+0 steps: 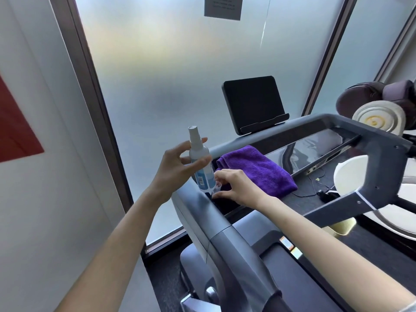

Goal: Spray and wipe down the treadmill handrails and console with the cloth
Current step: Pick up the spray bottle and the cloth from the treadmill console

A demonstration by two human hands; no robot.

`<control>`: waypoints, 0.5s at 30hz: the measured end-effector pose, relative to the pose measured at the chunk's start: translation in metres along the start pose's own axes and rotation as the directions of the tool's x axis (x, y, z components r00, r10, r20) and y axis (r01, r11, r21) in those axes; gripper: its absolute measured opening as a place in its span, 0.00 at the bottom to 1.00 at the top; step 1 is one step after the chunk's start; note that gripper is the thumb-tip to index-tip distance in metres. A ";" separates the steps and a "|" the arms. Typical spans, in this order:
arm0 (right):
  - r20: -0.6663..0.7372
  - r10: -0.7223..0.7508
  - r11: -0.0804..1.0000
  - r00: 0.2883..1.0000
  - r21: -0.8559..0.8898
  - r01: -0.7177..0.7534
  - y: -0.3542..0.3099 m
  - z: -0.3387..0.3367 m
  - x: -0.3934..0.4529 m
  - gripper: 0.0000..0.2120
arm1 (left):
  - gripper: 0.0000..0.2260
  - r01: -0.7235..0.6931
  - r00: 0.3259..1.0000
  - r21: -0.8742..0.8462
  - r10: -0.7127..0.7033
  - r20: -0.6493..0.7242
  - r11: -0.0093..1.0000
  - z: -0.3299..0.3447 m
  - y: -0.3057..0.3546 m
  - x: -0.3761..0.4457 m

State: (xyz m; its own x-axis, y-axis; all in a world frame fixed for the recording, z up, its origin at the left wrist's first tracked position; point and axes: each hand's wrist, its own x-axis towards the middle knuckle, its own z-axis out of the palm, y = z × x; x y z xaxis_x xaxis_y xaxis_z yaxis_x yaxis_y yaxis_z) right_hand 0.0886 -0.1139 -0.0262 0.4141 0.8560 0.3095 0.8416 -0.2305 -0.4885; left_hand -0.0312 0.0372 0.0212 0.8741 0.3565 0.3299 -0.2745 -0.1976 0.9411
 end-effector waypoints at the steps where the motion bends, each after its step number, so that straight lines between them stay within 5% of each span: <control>1: 0.016 0.008 1.000 1.000 -0.003 -0.008 0.000 -0.002 -0.001 0.19 | 0.17 -0.003 1.000 -0.010 0.003 0.005 1.000 0.000 0.000 0.000; 5: -0.008 0.050 0.996 0.999 0.072 -0.049 -0.006 -0.025 -0.006 0.27 | 0.20 -0.019 1.000 0.019 0.020 -0.002 1.000 -0.003 -0.001 0.001; 8: -0.106 0.091 0.945 0.990 0.322 -0.053 -0.020 -0.054 -0.006 0.27 | 0.24 -0.053 0.999 0.030 0.053 0.005 0.998 -0.002 0.002 0.002; 10: -0.059 0.104 0.860 0.993 0.507 -0.060 -0.031 -0.069 -0.004 0.28 | 0.23 -0.109 0.994 0.044 0.108 0.020 0.993 0.001 0.007 0.002; 15: 0.138 0.060 0.750 0.989 0.648 -0.136 -0.046 -0.069 -0.001 0.31 | 0.23 -0.140 0.984 -0.077 0.147 0.098 0.987 0.009 0.019 0.005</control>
State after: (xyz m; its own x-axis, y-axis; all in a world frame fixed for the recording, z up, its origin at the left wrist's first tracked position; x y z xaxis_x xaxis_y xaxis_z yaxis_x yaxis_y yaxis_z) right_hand 0.0734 -0.1359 0.0527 0.4117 0.8964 0.1644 0.3500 0.0110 -0.9367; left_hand -0.0286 0.0272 0.0397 0.8590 0.2327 0.4559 -0.4243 -0.1747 0.8885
